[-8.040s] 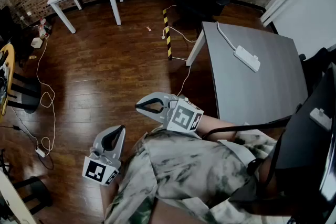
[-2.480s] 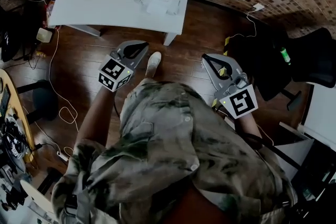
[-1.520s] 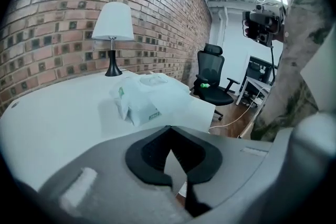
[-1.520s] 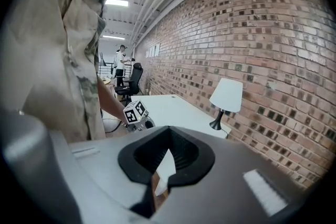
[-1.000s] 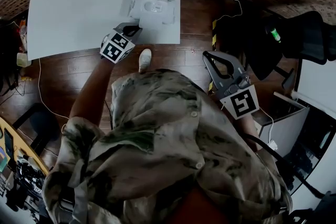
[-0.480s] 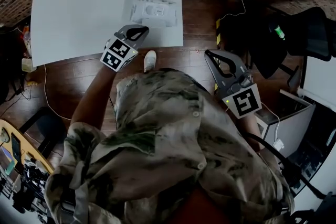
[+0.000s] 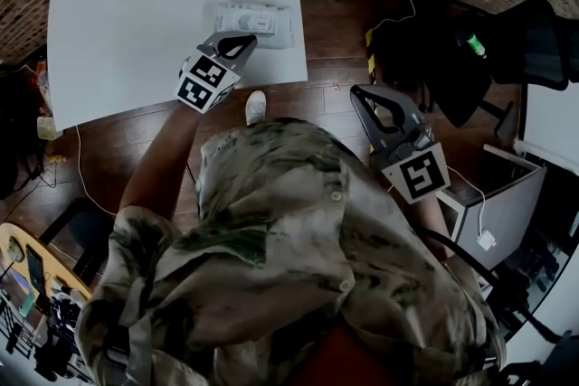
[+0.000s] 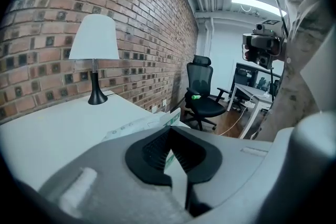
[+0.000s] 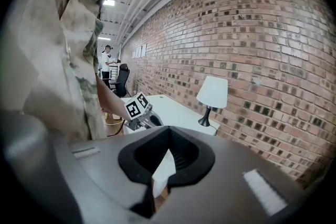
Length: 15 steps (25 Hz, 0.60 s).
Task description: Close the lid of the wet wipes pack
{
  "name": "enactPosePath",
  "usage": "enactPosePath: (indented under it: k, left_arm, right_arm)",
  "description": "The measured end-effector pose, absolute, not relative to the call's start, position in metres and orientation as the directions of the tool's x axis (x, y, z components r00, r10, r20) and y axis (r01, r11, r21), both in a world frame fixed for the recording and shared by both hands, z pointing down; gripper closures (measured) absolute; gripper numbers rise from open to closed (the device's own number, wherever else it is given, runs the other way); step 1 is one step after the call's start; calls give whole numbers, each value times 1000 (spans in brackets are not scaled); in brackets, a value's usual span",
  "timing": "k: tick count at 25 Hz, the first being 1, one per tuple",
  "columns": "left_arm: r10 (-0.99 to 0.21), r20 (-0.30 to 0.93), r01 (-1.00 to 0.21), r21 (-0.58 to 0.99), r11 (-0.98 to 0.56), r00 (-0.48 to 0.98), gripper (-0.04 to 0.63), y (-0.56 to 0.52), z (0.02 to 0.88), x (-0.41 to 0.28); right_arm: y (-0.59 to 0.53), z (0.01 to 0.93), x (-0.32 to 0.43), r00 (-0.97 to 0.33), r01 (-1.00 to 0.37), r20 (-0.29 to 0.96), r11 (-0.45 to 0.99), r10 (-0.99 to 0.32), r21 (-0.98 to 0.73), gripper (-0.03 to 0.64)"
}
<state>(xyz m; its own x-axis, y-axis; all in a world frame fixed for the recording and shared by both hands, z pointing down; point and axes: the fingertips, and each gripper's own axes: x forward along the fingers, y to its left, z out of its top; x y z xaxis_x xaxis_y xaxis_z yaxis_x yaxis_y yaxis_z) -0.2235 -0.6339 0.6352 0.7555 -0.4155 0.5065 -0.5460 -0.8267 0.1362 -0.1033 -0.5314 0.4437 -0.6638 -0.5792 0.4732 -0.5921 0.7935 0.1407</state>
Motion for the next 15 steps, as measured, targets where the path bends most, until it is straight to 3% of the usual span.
enactPosePath:
  k: [15]
  left_arm:
    - [-375, 633, -575, 137, -807, 678, 595, -681, 645, -213]
  right_arm:
    - [-539, 442, -87, -631, -649, 465, 751, -621, 120, 611]
